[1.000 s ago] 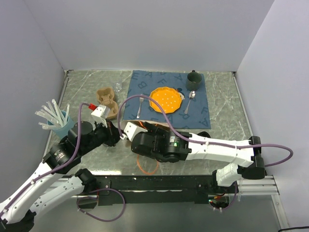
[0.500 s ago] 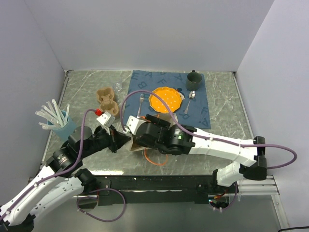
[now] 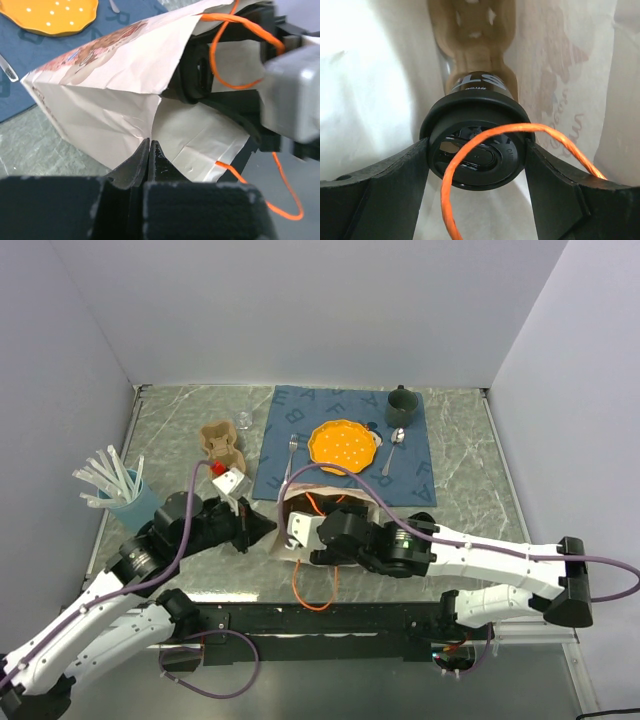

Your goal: Pack the takeout coffee

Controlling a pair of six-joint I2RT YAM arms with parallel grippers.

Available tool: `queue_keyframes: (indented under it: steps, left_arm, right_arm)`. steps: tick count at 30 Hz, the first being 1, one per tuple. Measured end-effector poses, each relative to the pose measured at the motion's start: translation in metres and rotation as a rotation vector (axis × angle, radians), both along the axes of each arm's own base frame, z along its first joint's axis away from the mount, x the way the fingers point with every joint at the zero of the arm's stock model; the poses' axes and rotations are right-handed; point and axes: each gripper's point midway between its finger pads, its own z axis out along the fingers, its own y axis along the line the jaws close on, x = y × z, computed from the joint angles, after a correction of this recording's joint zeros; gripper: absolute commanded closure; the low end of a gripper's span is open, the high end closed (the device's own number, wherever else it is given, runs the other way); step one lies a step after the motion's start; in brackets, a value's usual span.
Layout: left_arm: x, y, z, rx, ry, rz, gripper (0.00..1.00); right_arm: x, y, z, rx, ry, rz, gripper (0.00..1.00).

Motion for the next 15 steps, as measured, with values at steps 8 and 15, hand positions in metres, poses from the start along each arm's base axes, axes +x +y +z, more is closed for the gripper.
queue_keyframes:
  steps: [8,15]
  left_arm:
    - [0.0,-0.008,-0.006,0.022,0.057,-0.03,0.99]
    - [-0.003,-0.008,-0.003,0.003,0.067,-0.03,0.99]
  right_arm:
    - [0.003,0.006,-0.001,0.041,-0.037,0.029,0.59]
    - [0.01,0.006,-0.009,-0.006,-0.07,0.012,0.59]
